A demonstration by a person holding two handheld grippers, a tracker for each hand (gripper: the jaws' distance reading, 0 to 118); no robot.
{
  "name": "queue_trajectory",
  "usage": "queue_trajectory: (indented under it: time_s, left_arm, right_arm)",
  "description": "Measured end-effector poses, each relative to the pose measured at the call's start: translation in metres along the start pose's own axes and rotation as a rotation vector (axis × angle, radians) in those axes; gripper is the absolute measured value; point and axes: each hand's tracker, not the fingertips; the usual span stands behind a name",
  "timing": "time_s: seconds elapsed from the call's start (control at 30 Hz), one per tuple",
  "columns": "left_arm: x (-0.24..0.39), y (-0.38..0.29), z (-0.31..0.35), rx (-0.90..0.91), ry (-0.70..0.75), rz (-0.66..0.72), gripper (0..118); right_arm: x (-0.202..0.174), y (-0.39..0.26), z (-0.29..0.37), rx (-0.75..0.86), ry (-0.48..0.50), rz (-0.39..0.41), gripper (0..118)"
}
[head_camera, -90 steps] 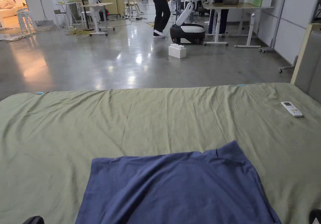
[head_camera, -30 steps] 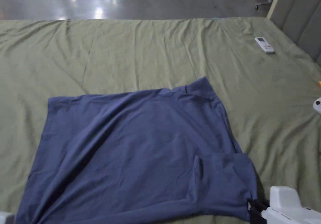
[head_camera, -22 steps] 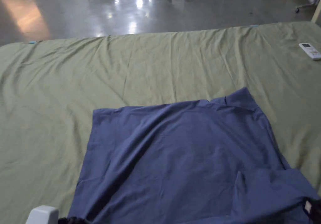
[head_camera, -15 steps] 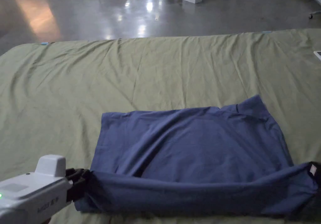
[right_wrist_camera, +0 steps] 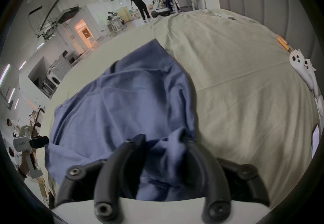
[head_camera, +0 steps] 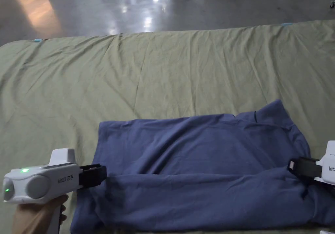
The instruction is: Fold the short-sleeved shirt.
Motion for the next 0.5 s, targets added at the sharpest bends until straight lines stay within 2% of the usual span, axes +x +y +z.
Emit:
queue_trajectory:
  time_s: [0.03,0.07,0.1,0.23,0.4,0.47,0.5]
  left_arm:
    - [0.0,0.0,0.012,0.047,-0.032,-0.001,82]
    - [0.001,0.0,0.028,0.075,-0.038,-0.012,82]
    - [0.004,0.001,0.045,0.118,-0.029,-0.048,82]
    - [0.035,-0.004,0.149,0.349,-0.073,-0.168,82]
    - [0.078,-0.037,0.276,0.622,-0.057,-0.269,80]
    - [0.086,-0.053,0.303,0.695,-0.024,-0.3,69]
    - [0.094,-0.063,0.316,0.754,-0.009,-0.315,48]
  right_arm:
    - [-0.001,0.0,0.005,0.023,0.011,0.003,54]
    - [-0.005,0.003,0.017,0.047,-0.018,0.028,69]
    - [-0.009,0.004,0.03,0.088,-0.022,0.065,79]
    - [-0.041,0.008,0.116,0.309,-0.025,0.193,78]
    - [-0.09,-0.023,0.234,0.578,-0.012,0.262,78]
    - [-0.106,-0.04,0.266,0.641,-0.012,0.275,78]
    - [-0.112,-0.049,0.279,0.679,0.016,0.305,73]
